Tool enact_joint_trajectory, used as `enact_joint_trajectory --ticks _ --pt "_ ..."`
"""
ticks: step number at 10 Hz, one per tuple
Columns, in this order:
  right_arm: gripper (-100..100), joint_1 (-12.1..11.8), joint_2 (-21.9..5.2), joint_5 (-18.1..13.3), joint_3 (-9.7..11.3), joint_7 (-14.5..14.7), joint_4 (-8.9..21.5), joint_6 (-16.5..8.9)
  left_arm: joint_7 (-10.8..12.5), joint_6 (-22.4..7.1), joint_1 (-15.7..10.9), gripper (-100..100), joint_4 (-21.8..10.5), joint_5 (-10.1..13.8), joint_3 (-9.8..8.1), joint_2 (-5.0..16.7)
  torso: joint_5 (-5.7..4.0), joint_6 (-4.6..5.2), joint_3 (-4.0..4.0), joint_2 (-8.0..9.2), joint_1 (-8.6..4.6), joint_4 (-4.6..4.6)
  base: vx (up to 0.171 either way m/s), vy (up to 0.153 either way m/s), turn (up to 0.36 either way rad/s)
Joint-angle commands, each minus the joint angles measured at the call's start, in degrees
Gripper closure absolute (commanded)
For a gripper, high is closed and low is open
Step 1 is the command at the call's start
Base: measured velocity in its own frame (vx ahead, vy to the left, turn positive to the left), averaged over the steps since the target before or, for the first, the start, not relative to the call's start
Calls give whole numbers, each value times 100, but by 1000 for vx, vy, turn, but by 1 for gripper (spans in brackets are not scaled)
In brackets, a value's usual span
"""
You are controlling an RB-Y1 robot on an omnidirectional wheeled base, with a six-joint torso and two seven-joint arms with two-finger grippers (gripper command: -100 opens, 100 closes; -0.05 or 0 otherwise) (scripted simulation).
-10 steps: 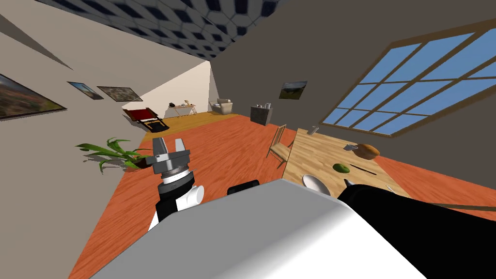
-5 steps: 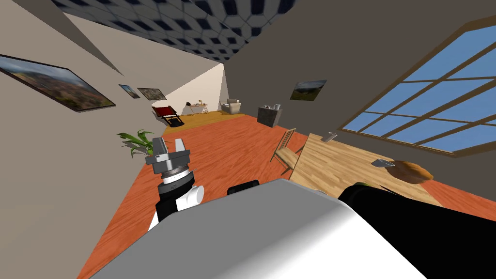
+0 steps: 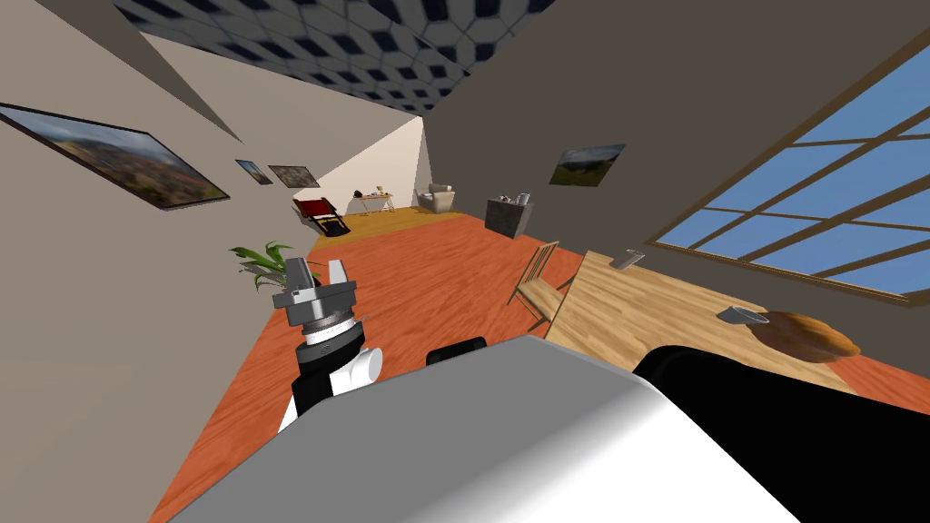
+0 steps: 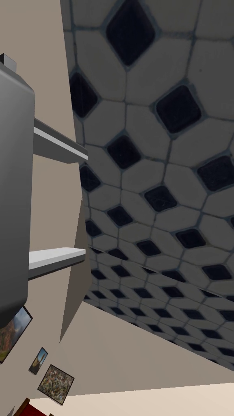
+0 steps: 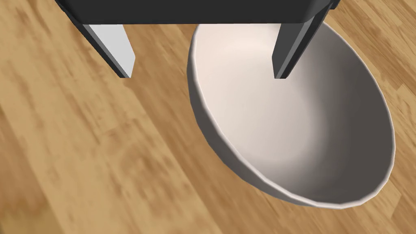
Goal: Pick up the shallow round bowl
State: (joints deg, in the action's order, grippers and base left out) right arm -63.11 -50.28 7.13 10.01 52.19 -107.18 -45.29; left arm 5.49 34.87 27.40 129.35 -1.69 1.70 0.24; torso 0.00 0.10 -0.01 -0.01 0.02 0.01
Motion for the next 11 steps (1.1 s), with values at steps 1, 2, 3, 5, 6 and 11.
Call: enact_joint_trajectory --ticks 1,2,3,5,6,11 --pt "-100 109 82 -46 71 -24 189 78 0 0 0 0 0 0 0 0 0 0 0 0 0 0 -22 -14 58" --pt "-100 179 132 -73 115 -36 311 126 0 0 0 0 0 0 0 0 0 0 2 3 1 1 -22 -9 57" --pt "-100 156 106 -54 95 -22 255 95 0 0 0 0 0 0 0 0 1 0 3 4 3 1 -9 -4 10" --pt "100 163 111 -57 100 -25 268 104 0 0 0 0 0 0 0 0 2 1 -1 -2 7 0 0 0 0" --pt "100 165 113 -56 105 -22 263 107 0 0 0 0 0 0 0 0 5 3 -1 -2 6 -1 0 0 0" --pt "100 -31 -18 6 -17 0 -56 -18 0 0 1 0 0 0 0 0 13 6 -2 -4 15 -1 7 3 -31"
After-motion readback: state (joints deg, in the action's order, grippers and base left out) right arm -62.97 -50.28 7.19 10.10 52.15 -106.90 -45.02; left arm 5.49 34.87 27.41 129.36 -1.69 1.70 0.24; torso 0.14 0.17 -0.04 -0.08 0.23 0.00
